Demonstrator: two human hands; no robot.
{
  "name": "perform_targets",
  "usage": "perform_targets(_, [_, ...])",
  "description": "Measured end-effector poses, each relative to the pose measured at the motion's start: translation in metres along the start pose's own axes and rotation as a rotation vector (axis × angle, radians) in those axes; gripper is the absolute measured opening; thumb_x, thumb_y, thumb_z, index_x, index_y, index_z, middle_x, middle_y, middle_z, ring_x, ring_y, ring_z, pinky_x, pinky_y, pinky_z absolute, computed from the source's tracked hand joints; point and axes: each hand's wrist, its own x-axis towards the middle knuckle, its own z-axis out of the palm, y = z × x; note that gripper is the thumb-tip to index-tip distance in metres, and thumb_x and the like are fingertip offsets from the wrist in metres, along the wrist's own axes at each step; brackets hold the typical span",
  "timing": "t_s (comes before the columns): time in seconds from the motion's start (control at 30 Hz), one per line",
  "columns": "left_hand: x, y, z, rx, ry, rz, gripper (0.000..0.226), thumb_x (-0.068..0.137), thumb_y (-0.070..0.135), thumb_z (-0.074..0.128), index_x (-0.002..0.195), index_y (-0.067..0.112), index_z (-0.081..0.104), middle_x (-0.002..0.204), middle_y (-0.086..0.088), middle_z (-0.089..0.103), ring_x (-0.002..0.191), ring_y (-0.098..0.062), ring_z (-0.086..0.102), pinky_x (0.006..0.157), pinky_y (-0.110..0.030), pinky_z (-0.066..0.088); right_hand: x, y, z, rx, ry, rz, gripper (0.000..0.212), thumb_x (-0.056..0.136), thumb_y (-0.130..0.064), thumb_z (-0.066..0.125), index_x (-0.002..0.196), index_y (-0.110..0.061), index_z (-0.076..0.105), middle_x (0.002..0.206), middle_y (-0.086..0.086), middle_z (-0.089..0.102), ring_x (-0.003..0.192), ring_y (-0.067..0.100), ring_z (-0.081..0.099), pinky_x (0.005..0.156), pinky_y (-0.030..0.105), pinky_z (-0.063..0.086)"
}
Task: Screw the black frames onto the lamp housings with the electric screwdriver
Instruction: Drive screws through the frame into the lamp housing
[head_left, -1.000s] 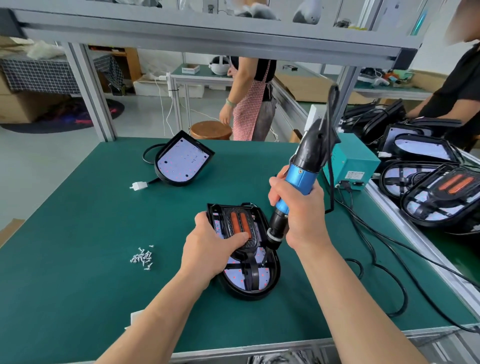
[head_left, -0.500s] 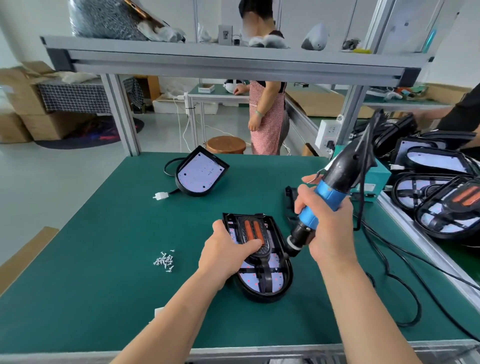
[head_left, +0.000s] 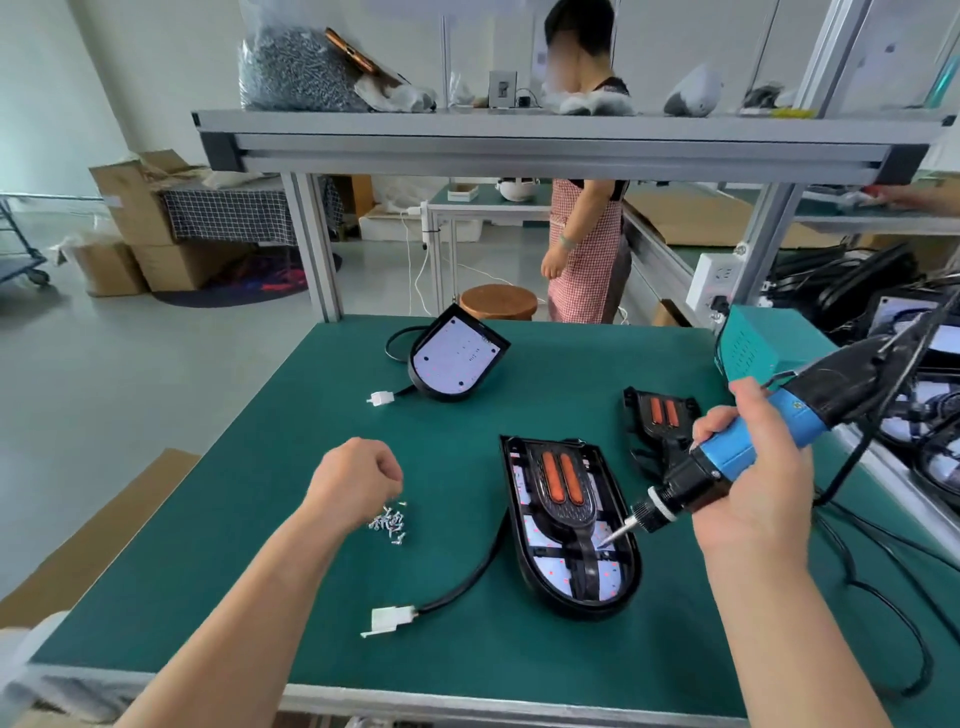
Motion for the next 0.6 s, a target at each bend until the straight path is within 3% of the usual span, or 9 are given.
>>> perform_targets(0.2, [0.010, -0.005, -0.002, 0.119, -0.112, 0.116, 0.015, 0.077, 0.008, 0.074, 0.071, 0.021, 0.068, 0.072, 0.010, 0.066, 0.067, -0.011, 0.060, 0.056, -0.021, 0.046, -0.009, 0.002, 0.001, 0.004, 0.013, 0.010, 0.015, 0.092, -0.022, 0.070, 0.096, -0.021, 0.055, 0.070, -0.002, 0.050, 0.065, 0.014, 0.051, 0.077, 0.026, 0.045])
perform_targets(0.37, [0.012, -0.004, -0.003, 0.271, -0.179, 0.268, 0.019, 0.083, 0.010, 0.068, 0.071, 0.024, 0.062, 0.077, 0.011, 0.063, 0.075, -0.014, 0.059, 0.066, -0.025, 0.048, -0.011, -0.001, 0.002, -0.005, 0.027, 0.002, 0.020, 0.090, -0.024, 0.071, 0.098, -0.019, 0.053, 0.067, -0.003, 0.051, 0.064, 0.013, 0.051, 0.076, 0.025, 0.045])
perform_targets(0.47, [0.009, -0.004, -0.001, 0.387, -0.192, 0.337, 0.021, 0.089, 0.011, 0.057, 0.074, 0.025, 0.054, 0.084, 0.010, 0.060, 0.078, -0.014, 0.055, 0.064, -0.025, 0.040, -0.011, -0.001, 0.004, 0.003, 0.072, 0.012, 0.019, 0.091, -0.023, 0.071, 0.096, -0.022, 0.053, 0.064, -0.005, 0.051, 0.063, 0.012, 0.051, 0.075, 0.025, 0.045])
perform_targets(0.53, [0.003, -0.003, -0.001, 0.324, -0.155, 0.344, 0.020, 0.091, 0.008, 0.051, 0.076, 0.022, 0.050, 0.084, 0.006, 0.059, 0.072, -0.014, 0.051, 0.060, -0.025, 0.038, -0.011, -0.001, 0.005, 0.007, 0.100, 0.022, 0.019, 0.090, -0.025, 0.072, 0.096, -0.024, 0.054, 0.064, -0.005, 0.052, 0.063, 0.012, 0.052, 0.075, 0.026, 0.045])
perform_targets(0.6, [-0.006, 0.004, -0.002, 0.094, -0.075, 0.335, 0.016, 0.092, 0.008, 0.056, 0.079, 0.017, 0.052, 0.079, 0.001, 0.062, 0.068, -0.018, 0.052, 0.059, -0.027, 0.042, -0.011, -0.001, 0.006, 0.002, 0.125, 0.031, 0.019, 0.089, -0.027, 0.072, 0.096, -0.025, 0.055, 0.064, -0.006, 0.053, 0.064, 0.012, 0.052, 0.075, 0.026, 0.045])
